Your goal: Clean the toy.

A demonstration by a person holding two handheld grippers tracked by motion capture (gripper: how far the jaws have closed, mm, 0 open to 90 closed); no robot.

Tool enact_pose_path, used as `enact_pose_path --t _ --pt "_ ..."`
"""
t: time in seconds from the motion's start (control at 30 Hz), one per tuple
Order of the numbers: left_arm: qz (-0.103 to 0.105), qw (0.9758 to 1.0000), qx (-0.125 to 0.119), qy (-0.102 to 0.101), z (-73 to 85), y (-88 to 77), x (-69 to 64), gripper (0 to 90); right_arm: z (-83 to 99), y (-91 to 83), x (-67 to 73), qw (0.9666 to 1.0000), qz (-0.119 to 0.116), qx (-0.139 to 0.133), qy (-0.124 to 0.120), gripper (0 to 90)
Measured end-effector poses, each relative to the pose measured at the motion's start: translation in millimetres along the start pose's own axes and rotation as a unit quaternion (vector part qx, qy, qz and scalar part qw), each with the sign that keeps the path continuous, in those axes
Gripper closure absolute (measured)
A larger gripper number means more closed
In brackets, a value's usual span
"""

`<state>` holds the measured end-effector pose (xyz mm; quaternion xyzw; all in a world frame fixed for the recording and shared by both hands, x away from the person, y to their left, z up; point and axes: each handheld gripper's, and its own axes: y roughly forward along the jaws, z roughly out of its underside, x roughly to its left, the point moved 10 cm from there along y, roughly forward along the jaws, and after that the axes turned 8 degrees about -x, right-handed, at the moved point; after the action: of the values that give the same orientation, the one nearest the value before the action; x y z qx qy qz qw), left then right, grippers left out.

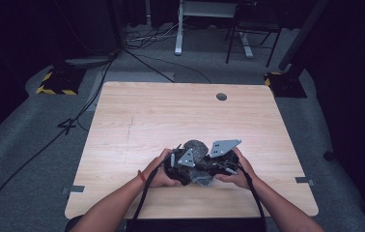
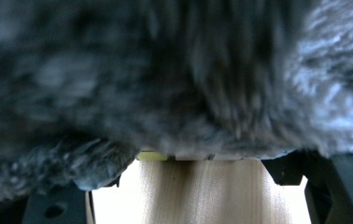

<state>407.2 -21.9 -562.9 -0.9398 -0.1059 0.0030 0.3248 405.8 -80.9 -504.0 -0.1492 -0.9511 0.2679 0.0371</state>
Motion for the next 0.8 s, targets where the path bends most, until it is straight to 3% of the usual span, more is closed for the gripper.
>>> enact_pose_path --t 0.13,0.17,0.23,0.27,0.37,0.57,0.63,0.8 --pt "0.003 1.0 0.002 -0.007 2.7 -2.5 2.2 34.1 6.3 -9.0 -11.9 0.9996 0.027 0.012 -0.001 69.3" --pt "0.003 0.9999 0.001 -0.012 3.9 -3.8 2.2 34.1 12.6 -16.8 -21.9 0.9992 0.035 0.008 0.018 69.7" --pt "0.006 0.9999 0.002 -0.011 5.1 -4.8 2.5 34.1 16.1 -19.2 -25.2 0.999 0.037 0.011 0.024 69.9" --pt "0.006 0.9999 0.002 -0.015 6.2 -5.1 2.5 34.0 28.8 -24.1 -33.8 0.9981 0.046 0.022 0.035 70.1" --pt "0.005 0.9999 -0.002 -0.015 5.8 -3.7 2.8 33.9 31.6 -24.5 -31.2 0.9983 0.028 0.011 0.051 70.2" --pt "-0.002 0.9996 0.007 -0.026 7.9 3.0 3.8 31.1 22.4 -19.4 -22.9 0.9991 0.035 0.014 0.021 70.2" --pt "-0.004 0.9996 0.005 -0.029 7.1 5.2 4.1 30.7 16.0 -19.8 -18.6 0.9994 0.025 0.001 0.026 70.2" --pt "0.004 0.9991 -0.004 -0.042 6.3 8.1 4.6 31.8 9.5 -13.0 -11.7 0.9998 0.019 0.002 0.011 70.0"
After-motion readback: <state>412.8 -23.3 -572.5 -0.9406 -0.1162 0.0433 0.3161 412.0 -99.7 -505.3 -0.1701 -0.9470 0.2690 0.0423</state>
